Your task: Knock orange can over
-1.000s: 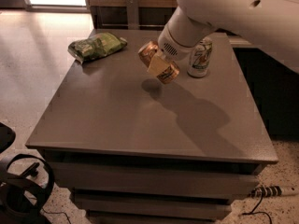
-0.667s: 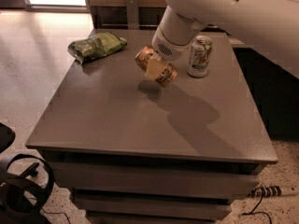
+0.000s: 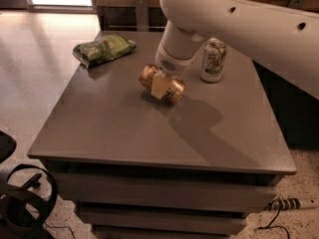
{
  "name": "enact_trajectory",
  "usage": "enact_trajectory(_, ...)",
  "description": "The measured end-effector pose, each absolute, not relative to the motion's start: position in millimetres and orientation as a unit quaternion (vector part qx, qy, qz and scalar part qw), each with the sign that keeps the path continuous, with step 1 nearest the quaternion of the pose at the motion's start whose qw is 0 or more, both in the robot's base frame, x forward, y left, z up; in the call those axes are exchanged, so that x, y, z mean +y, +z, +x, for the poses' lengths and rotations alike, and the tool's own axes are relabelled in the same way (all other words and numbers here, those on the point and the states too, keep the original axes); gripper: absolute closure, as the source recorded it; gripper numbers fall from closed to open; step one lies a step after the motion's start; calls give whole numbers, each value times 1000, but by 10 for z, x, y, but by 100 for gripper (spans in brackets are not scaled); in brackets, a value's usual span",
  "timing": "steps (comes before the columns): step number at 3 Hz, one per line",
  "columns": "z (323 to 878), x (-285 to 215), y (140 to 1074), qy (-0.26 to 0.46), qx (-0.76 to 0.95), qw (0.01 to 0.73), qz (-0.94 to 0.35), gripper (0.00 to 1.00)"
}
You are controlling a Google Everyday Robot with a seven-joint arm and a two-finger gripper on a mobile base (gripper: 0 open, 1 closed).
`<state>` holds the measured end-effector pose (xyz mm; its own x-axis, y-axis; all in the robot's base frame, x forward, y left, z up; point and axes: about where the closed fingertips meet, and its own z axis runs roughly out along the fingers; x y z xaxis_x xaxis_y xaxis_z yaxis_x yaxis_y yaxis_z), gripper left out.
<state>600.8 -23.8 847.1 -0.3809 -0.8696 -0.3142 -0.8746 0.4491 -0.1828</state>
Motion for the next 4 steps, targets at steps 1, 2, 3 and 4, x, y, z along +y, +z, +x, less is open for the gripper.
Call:
enact_trajectory(1, 5996, -105, 8217, 26, 828, 168, -534, 100)
enact_trajectory(2, 5996, -105, 8259, 26, 828, 168, -534, 84)
enact_trajectory(3, 5989, -102, 8261, 26, 828, 168, -535, 59)
enact_trajectory(4, 5983, -99, 8261, 26, 827, 168, -535, 37)
